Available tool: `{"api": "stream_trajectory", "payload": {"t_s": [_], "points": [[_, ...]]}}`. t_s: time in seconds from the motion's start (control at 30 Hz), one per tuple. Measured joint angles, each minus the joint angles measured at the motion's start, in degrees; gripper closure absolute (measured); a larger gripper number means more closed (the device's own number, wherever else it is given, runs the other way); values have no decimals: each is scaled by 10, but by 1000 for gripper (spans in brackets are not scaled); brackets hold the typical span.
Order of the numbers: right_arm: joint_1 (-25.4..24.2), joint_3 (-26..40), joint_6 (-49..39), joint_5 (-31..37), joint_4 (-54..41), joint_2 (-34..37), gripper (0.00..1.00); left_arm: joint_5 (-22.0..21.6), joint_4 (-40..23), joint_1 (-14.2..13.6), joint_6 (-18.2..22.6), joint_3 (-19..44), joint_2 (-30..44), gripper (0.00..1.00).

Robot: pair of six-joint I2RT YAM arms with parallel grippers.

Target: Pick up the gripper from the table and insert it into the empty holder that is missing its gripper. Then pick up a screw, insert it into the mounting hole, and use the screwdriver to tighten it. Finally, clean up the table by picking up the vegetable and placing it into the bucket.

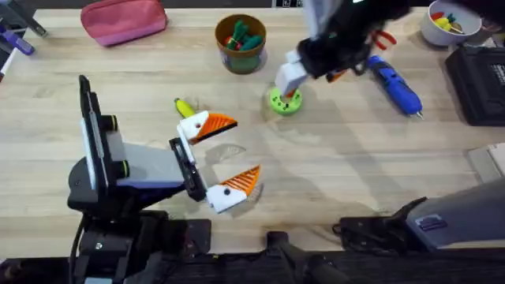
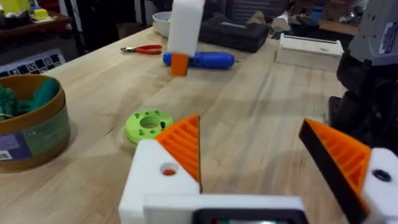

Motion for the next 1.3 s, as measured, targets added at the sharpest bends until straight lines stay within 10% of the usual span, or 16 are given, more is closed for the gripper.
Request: {"api": "stream_trajectory", "payload": {"t_s": [1.3], "points": [[33, -90, 44, 8, 146, 81, 243, 0, 0, 0, 0, 0, 0, 15]]}}
